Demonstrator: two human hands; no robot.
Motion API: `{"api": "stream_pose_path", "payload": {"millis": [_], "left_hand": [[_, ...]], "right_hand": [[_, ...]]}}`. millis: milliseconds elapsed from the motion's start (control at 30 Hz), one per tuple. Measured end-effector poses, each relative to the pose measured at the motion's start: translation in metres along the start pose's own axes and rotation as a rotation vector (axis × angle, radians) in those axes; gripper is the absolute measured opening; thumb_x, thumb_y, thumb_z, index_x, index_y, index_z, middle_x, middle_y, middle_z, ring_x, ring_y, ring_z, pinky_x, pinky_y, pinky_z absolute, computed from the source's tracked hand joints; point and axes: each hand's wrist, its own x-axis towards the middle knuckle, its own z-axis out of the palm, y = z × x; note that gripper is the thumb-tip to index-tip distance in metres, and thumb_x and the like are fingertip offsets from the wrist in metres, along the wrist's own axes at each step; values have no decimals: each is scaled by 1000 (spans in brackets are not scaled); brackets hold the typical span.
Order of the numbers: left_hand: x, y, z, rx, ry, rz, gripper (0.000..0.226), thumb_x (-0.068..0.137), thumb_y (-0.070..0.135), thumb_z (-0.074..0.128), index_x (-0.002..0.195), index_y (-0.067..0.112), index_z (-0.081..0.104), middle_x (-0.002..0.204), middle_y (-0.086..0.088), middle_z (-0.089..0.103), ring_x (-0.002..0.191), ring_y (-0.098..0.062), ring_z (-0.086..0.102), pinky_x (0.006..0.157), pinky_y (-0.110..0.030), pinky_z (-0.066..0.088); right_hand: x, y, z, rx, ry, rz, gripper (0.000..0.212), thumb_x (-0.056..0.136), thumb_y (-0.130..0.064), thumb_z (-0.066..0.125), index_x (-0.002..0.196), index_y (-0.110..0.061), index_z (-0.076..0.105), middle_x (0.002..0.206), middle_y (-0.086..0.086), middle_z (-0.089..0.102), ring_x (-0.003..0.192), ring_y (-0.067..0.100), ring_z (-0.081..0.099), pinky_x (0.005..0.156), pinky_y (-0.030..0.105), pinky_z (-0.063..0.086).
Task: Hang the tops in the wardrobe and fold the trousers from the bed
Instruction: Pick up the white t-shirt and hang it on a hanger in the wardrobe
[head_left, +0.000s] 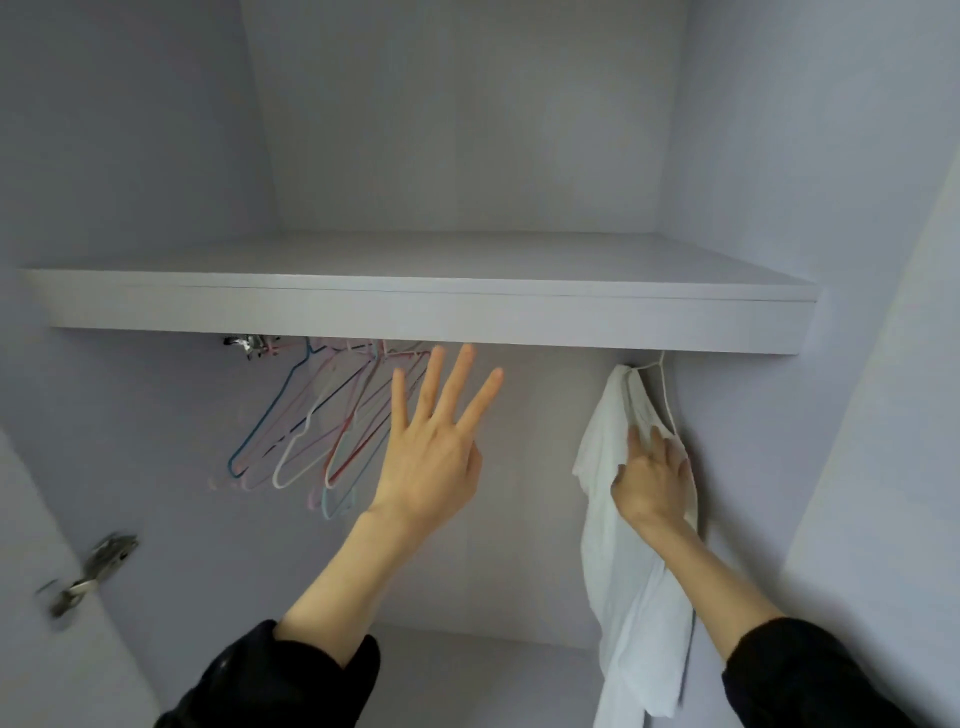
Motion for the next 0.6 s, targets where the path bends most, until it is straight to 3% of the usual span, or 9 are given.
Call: {"api": "stream_pose_path", "payload": {"millis": [67,133,300,600], "left_hand": [[-29,-9,-1,-41,-90,-76,77,89,11,42,147,32,-5,157,-5,-12,139,-27,-27,113,-48,-13],[-64,-24,-12,-47,-147,-125,74,93,14,37,146,34,-10,157,-3,-15,139,-24,-28,114,-42,-14],[-157,-62,-73,-125,-116,-286,56,92,11,43,145,21,29,154,-4,22,144,-22,15,115,-34,20],[-389,-103,-215,86,-109,-833,50,95,39,43,143,30,33,142,12,42,130,-12,39,98,-29,39]], "right_hand": [[-28,-24,-1,43,-26,-83,61,97,-25,42,150,-18,13,157,8,12,144,25,11,115,48,13],[-59,-57,-2,86,-48,-213,56,99,-24,39,150,-19,16,157,4,14,145,22,10,115,50,13],[-149,-145,-10,227,-100,-543,53,97,-24,41,148,-19,24,149,1,32,136,18,30,112,36,24],[-358,-287,-29,564,-409,-1088,43,99,-19,41,142,-18,39,138,4,49,129,21,41,102,30,33]]}}
